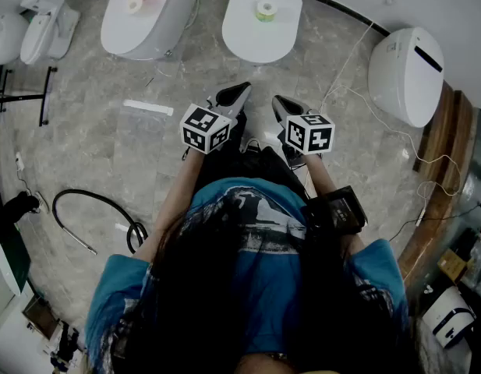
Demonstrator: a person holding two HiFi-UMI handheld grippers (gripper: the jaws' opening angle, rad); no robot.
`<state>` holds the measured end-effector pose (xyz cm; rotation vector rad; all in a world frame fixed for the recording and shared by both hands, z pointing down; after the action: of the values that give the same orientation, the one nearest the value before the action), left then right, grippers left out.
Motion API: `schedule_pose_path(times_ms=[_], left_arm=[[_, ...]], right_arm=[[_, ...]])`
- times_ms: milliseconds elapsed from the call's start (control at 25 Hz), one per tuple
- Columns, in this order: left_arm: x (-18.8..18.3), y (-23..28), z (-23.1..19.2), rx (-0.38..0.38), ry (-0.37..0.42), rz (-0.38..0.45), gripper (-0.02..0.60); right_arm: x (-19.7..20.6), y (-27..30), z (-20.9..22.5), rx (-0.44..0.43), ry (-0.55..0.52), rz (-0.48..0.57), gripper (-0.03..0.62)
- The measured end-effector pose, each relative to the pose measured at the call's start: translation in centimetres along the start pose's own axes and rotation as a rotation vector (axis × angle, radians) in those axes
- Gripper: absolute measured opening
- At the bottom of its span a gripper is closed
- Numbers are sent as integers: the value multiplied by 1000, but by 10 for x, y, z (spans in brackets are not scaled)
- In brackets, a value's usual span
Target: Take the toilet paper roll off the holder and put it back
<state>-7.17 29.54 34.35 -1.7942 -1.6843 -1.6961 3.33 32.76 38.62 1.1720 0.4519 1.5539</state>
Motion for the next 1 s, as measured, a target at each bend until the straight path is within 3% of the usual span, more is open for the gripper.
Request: schedule_pose_path(times_ms=[200, 520, 1000], left_arm=[[-35, 16, -70, -1, 51, -37, 0], [-78, 48, -188, 43, 6, -34, 0], [-104, 105, -239, 160, 18, -90, 0]], right_arm=[[-69, 37, 18, 30, 7, 6, 15], [-173, 102, 47, 99, 28, 9, 15], [-230, 127, 85, 193, 66, 0, 15]])
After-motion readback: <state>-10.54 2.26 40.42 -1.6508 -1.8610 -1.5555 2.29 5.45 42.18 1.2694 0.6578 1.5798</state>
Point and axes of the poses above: the fingertips, and each gripper's own axes: y forward along the fingers, z to its right, x out of its underside, the point moved 3 cm from there along -y, backward along the fingers, and after that the axes turned 15 degrees about -z, right-handed, at the moved point
